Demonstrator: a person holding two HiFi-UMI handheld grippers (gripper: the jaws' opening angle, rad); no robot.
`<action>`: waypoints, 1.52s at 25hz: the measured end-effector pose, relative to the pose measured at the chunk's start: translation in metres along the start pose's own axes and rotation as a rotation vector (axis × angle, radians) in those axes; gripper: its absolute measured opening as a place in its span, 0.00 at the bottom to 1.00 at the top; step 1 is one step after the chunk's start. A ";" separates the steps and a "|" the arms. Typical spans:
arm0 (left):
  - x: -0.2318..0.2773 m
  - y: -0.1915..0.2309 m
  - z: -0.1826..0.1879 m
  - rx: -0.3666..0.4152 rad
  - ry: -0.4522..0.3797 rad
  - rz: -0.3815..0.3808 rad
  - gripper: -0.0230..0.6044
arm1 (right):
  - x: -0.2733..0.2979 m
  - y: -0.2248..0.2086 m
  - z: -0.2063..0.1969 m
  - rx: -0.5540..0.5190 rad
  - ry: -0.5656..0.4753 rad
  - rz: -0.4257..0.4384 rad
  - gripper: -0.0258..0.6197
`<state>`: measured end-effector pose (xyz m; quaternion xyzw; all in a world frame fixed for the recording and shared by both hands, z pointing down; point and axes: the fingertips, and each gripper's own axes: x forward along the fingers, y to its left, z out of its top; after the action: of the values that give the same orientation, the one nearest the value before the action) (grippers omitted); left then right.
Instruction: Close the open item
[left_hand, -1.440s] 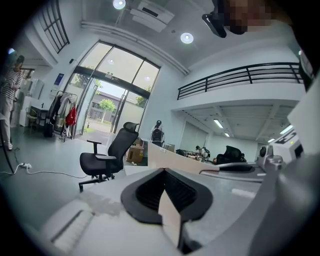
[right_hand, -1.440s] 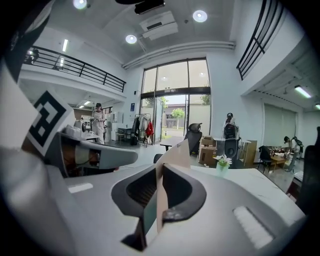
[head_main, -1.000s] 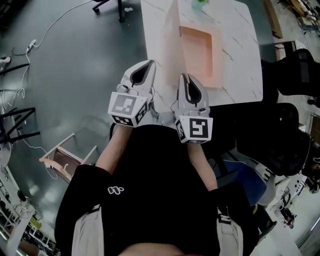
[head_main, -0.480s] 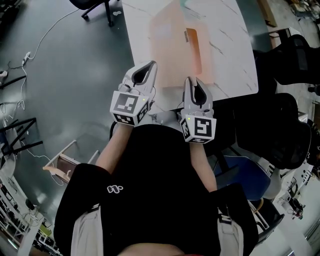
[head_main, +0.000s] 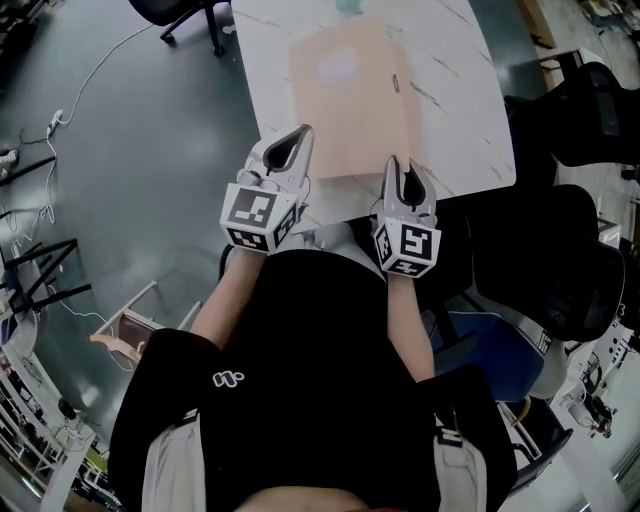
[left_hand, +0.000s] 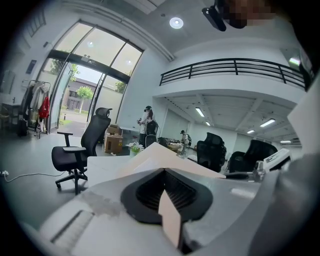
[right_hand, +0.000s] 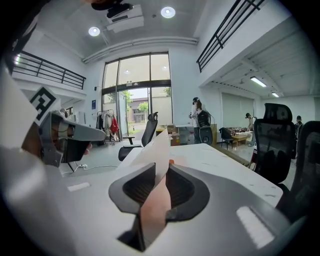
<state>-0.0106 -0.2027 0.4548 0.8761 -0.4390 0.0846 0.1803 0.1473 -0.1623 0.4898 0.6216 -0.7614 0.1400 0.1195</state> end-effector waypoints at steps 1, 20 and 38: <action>0.001 0.000 -0.001 0.001 0.004 0.001 0.04 | 0.002 -0.005 -0.004 -0.001 0.008 -0.007 0.15; 0.013 -0.002 -0.013 0.003 0.043 -0.006 0.04 | 0.030 -0.062 -0.079 -0.019 0.211 -0.125 0.17; 0.010 0.007 -0.015 -0.013 0.044 0.004 0.04 | 0.041 -0.072 -0.103 -0.094 0.325 -0.188 0.20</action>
<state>-0.0101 -0.2077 0.4735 0.8720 -0.4373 0.1014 0.1953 0.2100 -0.1761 0.6051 0.6528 -0.6764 0.1913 0.2823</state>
